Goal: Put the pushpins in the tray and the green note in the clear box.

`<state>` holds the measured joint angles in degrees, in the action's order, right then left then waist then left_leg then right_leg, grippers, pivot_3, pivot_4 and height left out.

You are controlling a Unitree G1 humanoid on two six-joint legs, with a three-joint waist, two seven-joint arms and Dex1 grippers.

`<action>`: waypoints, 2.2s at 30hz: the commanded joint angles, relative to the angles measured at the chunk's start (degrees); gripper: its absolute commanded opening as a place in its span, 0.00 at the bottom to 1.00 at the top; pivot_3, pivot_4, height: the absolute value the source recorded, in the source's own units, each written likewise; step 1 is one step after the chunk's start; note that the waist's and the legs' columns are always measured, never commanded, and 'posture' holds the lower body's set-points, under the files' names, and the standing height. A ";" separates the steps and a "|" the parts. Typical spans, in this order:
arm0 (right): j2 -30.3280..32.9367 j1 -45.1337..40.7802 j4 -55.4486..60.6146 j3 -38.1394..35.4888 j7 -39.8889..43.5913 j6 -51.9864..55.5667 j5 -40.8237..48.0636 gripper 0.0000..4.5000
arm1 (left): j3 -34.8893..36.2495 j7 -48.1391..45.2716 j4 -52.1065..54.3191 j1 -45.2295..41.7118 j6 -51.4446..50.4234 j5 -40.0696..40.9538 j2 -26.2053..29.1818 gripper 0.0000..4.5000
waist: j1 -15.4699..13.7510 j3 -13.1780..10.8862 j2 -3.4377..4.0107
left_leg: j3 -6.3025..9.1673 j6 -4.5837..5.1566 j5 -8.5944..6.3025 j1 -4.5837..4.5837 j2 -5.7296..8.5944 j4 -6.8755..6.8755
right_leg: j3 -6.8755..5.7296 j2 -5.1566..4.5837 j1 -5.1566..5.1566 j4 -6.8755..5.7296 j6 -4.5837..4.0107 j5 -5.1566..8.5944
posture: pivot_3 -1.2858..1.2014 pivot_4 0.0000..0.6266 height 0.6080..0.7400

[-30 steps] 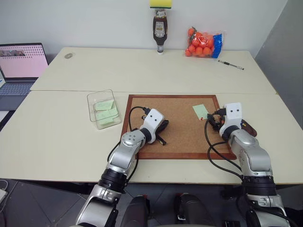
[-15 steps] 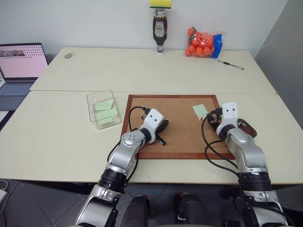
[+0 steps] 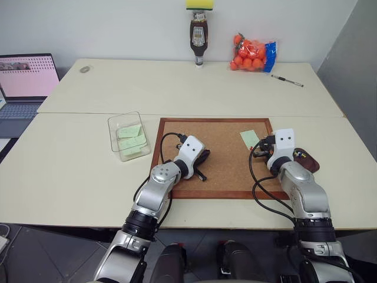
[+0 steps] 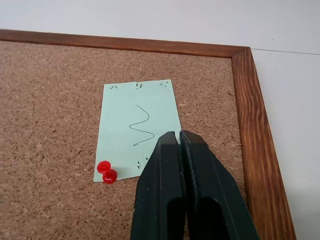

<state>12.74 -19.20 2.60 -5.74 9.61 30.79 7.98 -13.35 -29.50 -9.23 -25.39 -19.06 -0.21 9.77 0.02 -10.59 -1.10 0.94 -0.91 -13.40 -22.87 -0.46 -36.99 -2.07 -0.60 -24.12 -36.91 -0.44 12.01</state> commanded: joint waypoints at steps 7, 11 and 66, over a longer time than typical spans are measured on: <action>-2.64 2.23 10.56 0.19 -1.21 -2.55 0.15 0.01 | -1.75 -0.51 -0.56 0.99 -0.68 -1.03 0.36 0.00 | 0.03 0.00 0.00 | 0.02 0.00 0.00 0.01 0.00 -0.01 | -0.01 0.01 0.02 0.02 0.00 0.00 | 0.52 0.24 1.00; -2.28 2.62 12.40 -0.67 -1.94 -2.50 -0.03 0.01 | -1.87 -0.60 -0.61 1.01 -0.63 -1.17 0.47 0.00 | 0.05 0.00 0.00 | 0.01 0.00 0.00 0.02 0.00 -0.01 | -0.01 0.00 0.02 0.01 0.00 0.00 | 0.52 0.24 1.00; 4.65 14.86 29.41 -3.98 2.02 8.80 5.59 0.78 | -2.27 -1.02 -0.58 0.68 -0.22 -1.19 0.67 0.00 | 0.08 0.00 0.00 | 0.12 -0.01 -0.01 0.02 0.00 -0.01 | -0.08 -0.02 0.03 0.06 -0.04 0.04 | 0.52 0.24 1.00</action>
<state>17.40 -2.76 31.30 -11.49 10.46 40.77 13.03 -14.31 -29.69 -9.11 -25.40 -18.45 -1.07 10.60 0.10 -10.59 -1.11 1.10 -0.91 -13.41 -22.84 -0.46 -37.00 -2.15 -0.62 -24.08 -36.85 -0.50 12.05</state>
